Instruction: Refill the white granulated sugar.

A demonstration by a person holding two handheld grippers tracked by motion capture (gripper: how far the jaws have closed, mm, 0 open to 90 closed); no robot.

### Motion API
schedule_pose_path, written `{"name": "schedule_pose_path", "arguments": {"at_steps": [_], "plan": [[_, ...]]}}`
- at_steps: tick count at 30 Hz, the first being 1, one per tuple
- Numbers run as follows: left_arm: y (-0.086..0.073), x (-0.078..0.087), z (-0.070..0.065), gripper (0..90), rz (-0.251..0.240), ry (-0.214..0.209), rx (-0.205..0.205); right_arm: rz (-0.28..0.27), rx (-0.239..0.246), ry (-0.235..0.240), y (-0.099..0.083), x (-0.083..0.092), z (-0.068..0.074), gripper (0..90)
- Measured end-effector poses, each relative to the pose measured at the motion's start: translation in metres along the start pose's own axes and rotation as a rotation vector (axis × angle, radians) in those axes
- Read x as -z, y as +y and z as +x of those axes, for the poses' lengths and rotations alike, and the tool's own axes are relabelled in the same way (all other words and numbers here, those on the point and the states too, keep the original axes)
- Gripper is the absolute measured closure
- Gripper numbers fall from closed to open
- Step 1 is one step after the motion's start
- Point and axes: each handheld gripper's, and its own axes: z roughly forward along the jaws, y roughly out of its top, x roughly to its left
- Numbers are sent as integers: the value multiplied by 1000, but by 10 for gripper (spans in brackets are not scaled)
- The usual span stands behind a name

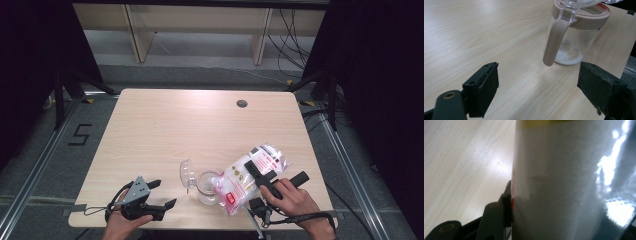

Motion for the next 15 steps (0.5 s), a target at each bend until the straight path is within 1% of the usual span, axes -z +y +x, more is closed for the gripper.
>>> {"name": "schedule_pose_path", "arguments": {"at_steps": [3, 4, 6, 7, 8, 10, 11, 12, 13, 15], "plan": [[0, 0, 0, 167, -2, -1, 7, -4, -12, -5, -1, 0, 1, 536], [0, 0, 1, 167, -3, -3, -20, -18, 6, -4, -1, -1, -1, 536], [0, 0, 1, 167, -2, -2, -13, -14, 4, 1, -1, -1, 0, 536], [0, 0, 0, 167, -1, 1, -1, -3, -13, 2, -1, 0, 1, 536], [0, 0, 0, 167, 0, 0, -1, -11, 10, 0, -1, -1, 0, 536], [0, 0, 0, 167, -1, 0, 0, -13, 2, 2, -1, -1, 0, 537], [0, 0, 0, 167, -1, 0, 3, -12, -29, -2, -2, -1, 2, 537], [0, 0, 0, 167, -2, -1, 7, -15, -34, -2, -2, -1, 2, 537], [0, 0, 1, 167, -5, -3, -16, -21, -35, -2, -3, -1, 2, 538], [0, 0, 1, 167, -5, -2, -17, -19, -26, 2, -2, -2, 3, 538]]}}
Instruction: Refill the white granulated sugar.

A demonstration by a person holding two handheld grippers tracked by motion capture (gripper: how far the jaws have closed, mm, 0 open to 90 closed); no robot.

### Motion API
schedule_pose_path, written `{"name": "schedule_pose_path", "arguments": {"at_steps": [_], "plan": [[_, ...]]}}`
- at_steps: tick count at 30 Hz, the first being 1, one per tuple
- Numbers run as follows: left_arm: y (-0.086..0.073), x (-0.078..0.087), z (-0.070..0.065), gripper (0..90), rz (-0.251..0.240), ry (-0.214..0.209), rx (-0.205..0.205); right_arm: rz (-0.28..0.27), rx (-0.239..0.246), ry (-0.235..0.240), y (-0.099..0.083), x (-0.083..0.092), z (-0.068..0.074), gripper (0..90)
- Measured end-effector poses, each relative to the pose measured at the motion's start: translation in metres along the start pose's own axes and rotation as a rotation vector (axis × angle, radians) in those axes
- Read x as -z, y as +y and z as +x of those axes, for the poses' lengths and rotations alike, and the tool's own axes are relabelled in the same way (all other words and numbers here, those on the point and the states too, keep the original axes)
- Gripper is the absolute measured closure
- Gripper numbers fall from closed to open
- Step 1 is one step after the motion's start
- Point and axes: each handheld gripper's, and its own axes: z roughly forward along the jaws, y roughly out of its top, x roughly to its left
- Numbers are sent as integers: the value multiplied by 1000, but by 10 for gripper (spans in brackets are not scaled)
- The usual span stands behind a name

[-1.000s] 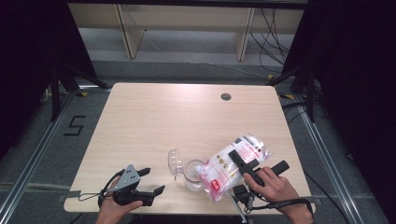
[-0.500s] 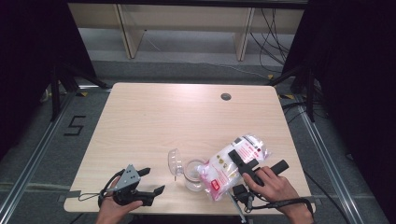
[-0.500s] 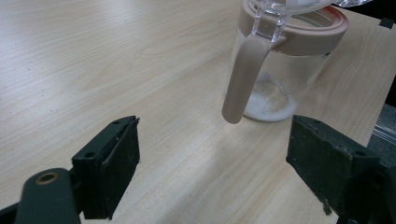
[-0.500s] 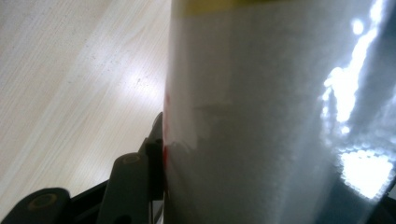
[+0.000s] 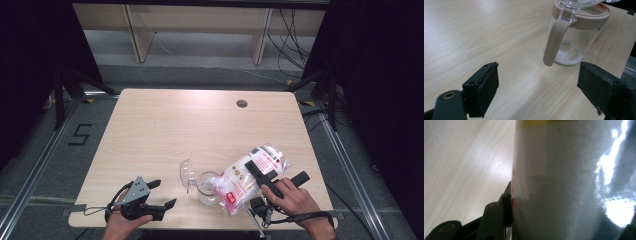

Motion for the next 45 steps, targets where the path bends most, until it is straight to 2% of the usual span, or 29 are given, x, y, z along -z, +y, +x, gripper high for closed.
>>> {"name": "schedule_pose_path", "arguments": {"at_steps": [1, 4, 7, 13, 14, 17, 19, 28, 29, 45], "plan": [[0, 0, 0, 167, 0, 0, 0, -3, 26, 0, 0, 0, -1, 538], [0, 0, 0, 167, 2, 0, 6, 3, -6, 0, -1, 0, 1, 539], [0, 0, 0, 167, 2, 0, -3, 8, 2, 1, -1, 1, 1, 539], [0, 0, -1, 167, 5, 4, 15, 4, 25, -5, -1, 1, -2, 541], [0, 0, -1, 167, 4, 4, 17, 18, 3, -6, -1, 2, -1, 541], [-1, 0, -1, 167, 3, 4, 19, 18, 8, -1, -2, 2, -1, 541], [0, 0, -1, 167, 4, 2, 15, 4, 32, -1, -1, 1, -2, 542], [0, 0, -1, 167, 5, 4, 17, 7, 17, -5, -1, 1, -2, 543], [0, 0, -1, 167, 6, 5, 14, 15, 4, -6, -1, 2, -1, 544], [-1, 0, -2, 167, 5, 2, 14, 15, 10, -5, -2, 2, -1, 547]]}}
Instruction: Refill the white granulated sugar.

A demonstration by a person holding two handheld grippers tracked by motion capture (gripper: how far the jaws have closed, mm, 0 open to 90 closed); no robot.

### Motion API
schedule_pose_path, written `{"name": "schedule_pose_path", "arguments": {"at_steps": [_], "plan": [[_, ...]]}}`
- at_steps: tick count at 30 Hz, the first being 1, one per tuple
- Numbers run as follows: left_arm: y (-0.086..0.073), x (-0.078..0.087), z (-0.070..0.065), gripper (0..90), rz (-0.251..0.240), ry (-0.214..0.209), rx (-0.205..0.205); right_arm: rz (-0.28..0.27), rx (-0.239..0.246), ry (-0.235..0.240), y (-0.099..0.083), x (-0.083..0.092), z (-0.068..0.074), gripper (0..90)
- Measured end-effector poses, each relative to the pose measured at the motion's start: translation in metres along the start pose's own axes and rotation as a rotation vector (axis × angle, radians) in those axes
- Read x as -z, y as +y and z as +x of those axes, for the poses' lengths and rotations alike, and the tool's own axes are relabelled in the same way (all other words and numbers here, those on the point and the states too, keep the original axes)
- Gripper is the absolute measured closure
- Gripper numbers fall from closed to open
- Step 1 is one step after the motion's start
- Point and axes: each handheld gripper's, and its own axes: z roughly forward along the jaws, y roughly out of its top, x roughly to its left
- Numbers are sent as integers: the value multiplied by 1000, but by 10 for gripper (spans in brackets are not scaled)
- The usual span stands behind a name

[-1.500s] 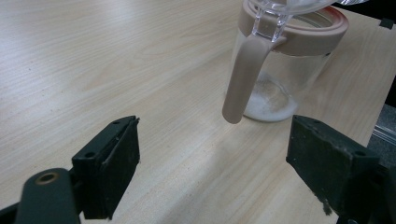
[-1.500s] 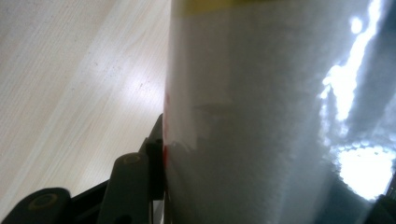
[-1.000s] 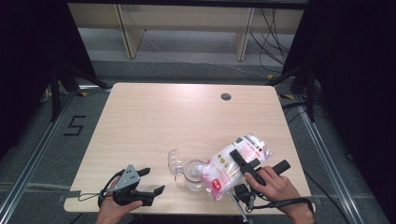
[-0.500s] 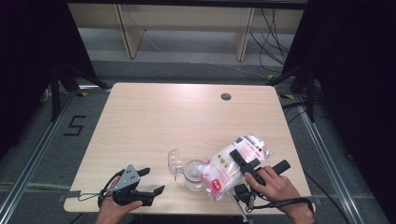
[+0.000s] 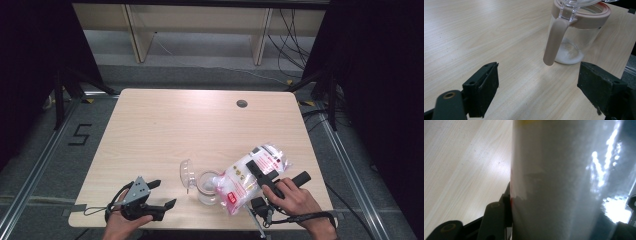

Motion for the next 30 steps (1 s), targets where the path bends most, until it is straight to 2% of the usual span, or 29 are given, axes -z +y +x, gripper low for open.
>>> {"name": "schedule_pose_path", "arguments": {"at_steps": [3, 4, 18, 20, 21, 23, 24, 30], "plan": [[0, 0, -1, 167, -1, 6, -1, 0, -1, -2, 0, 0, 0, 547], [1, 0, 1, 167, 0, 8, -28, -1, -3, -3, 0, 0, 0, 547], [1, 0, 1, 167, -5, 1, -30, -12, 15, 2, 1, -1, -1, 550], [0, 0, 0, 167, -3, 3, -8, -14, 17, 3, 1, -1, -1, 550], [1, 0, 1, 167, -6, 1, -30, -14, 18, 3, 1, -1, -1, 550], [1, 0, 1, 167, -6, 1, -28, -13, 16, 1, 1, -1, -2, 550], [0, 0, 0, 167, -5, 2, -19, -4, -2, 4, 0, 0, -1, 550], [1, 0, 1, 168, -6, 1, -26, 0, -3, 4, -1, 0, -1, 551]]}}
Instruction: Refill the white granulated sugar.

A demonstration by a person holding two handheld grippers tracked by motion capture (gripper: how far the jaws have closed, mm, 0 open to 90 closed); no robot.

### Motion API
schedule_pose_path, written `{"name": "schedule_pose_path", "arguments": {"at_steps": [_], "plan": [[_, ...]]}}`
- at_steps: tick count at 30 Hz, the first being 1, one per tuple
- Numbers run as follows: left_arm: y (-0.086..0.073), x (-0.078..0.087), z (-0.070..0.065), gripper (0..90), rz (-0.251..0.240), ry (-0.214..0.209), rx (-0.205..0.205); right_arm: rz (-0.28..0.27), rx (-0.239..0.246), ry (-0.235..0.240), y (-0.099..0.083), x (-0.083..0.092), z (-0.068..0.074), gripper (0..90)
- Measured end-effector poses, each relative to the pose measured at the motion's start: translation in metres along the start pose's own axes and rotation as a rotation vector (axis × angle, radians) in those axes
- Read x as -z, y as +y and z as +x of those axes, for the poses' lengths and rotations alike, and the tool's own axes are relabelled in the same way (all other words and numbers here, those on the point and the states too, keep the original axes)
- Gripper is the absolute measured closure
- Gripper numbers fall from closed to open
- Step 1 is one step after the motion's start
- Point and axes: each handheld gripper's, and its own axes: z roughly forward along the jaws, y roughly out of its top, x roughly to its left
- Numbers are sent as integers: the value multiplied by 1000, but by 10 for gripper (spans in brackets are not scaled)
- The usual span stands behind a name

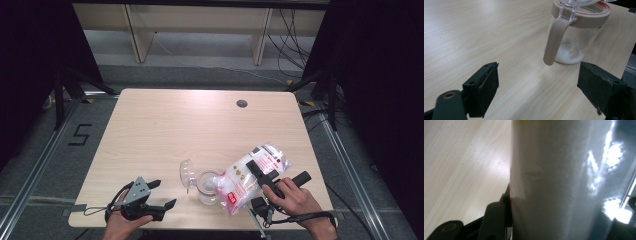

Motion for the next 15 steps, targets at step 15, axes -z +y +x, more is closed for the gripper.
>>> {"name": "schedule_pose_path", "arguments": {"at_steps": [15], "plan": [[0, 0, 0, 168, 8, 6, -4, 0, 2, 3, 0, 0, 0, 553]]}}
